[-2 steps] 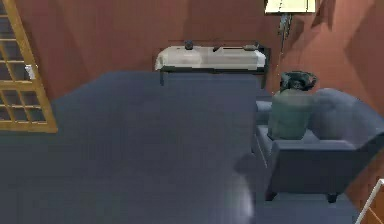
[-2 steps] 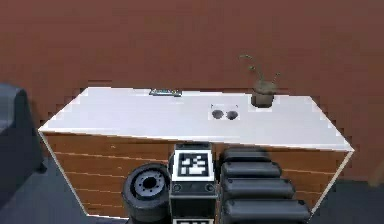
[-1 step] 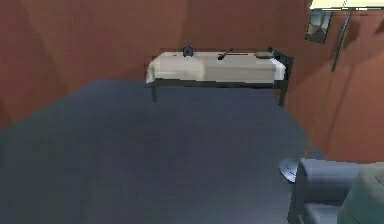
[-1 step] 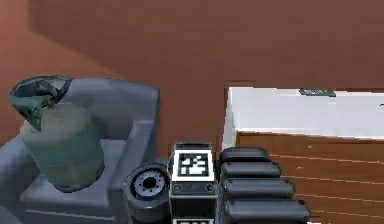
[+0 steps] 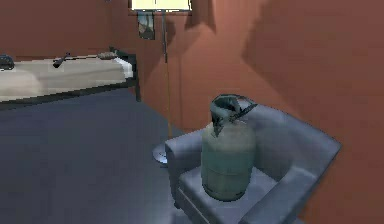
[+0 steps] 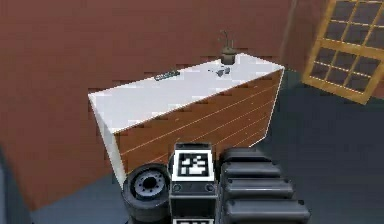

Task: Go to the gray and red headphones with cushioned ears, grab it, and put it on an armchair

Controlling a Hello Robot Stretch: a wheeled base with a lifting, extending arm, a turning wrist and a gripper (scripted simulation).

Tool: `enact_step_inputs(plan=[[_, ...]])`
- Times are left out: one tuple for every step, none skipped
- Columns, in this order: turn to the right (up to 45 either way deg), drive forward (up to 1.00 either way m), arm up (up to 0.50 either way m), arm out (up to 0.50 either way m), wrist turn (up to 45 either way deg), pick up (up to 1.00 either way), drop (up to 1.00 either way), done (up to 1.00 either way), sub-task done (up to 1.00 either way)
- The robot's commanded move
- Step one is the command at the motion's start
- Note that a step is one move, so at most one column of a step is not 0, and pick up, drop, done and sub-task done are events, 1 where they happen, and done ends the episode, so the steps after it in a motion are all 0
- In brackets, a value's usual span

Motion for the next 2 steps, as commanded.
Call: enact_step_inputs(plan=[[0.0,0.05,0.00,0.00,0.0,0.00,0.00,0.00,0.00],[-33.0,0.00,0.00,0.00,0.0,0.00,0.00,0.00,0.00]])
